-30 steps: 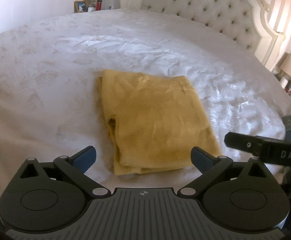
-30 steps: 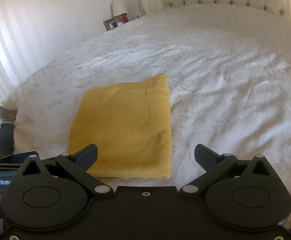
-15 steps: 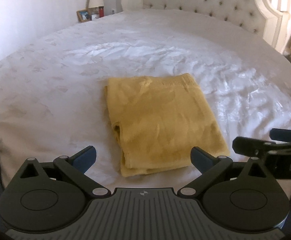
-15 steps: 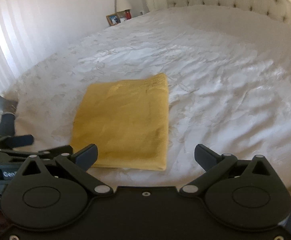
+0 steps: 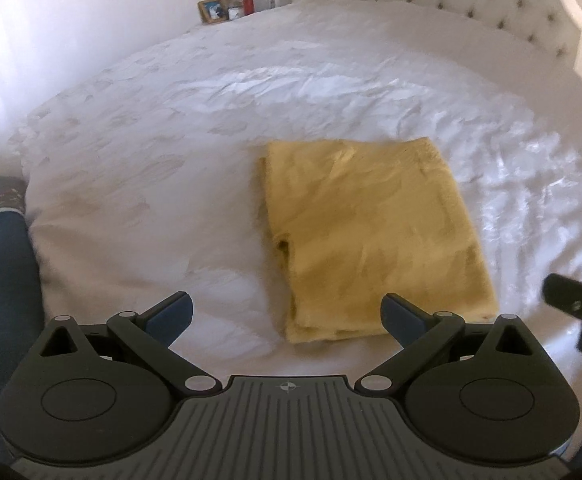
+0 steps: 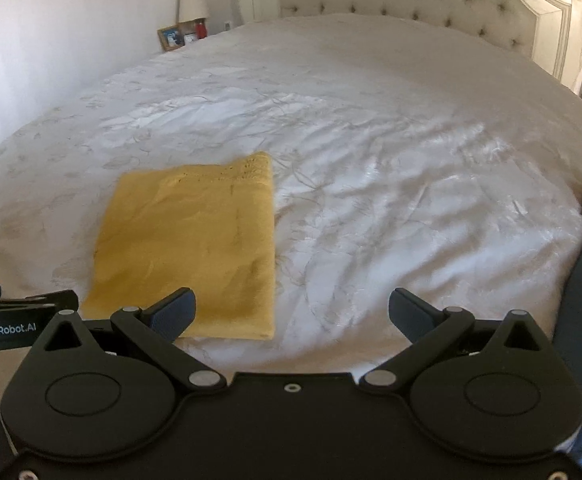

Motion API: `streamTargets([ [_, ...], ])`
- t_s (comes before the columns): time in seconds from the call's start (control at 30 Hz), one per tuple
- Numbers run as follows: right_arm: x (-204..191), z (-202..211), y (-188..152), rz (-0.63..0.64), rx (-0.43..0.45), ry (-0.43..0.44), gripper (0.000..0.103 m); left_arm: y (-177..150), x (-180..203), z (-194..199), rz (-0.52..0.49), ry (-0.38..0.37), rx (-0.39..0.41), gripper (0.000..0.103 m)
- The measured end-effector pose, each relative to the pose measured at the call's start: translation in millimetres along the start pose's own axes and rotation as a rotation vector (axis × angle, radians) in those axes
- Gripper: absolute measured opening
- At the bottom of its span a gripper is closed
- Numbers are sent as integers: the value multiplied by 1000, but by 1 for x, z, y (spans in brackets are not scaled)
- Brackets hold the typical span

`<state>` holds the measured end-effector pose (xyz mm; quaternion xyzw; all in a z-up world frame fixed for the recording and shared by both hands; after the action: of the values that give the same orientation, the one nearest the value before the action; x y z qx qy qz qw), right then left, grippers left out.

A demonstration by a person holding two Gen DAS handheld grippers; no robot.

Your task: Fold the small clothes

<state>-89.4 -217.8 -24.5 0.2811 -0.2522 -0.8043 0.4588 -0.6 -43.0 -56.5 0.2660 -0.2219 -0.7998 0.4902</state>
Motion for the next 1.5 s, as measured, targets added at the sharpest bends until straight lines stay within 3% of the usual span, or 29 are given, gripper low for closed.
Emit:
streamTargets([
  [0.47,-11,-1,-2,33,-43,85,102,-5,-10,-10,28,-6,-74,101],
  [1.13,-6,-17,-12,-3,-124,58,102,-12,-12,-16,13,0,-100,101],
  [1.5,-6,-18,-12,-15,-126,56,102,-14,-14,-16,16,-9,-104,101],
])
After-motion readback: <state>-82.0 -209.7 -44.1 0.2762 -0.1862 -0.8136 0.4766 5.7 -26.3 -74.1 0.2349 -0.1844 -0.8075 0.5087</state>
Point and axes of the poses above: each gripper's, at about its wrist camera, not at the fingertips, and z roughly against the way its jaws point, x to its right, y to its top, the point moved 1 cm from there along -z, roughly the way its jaws point, and after that the axes turned 12 degrees about -z, right-handed, at the moved point
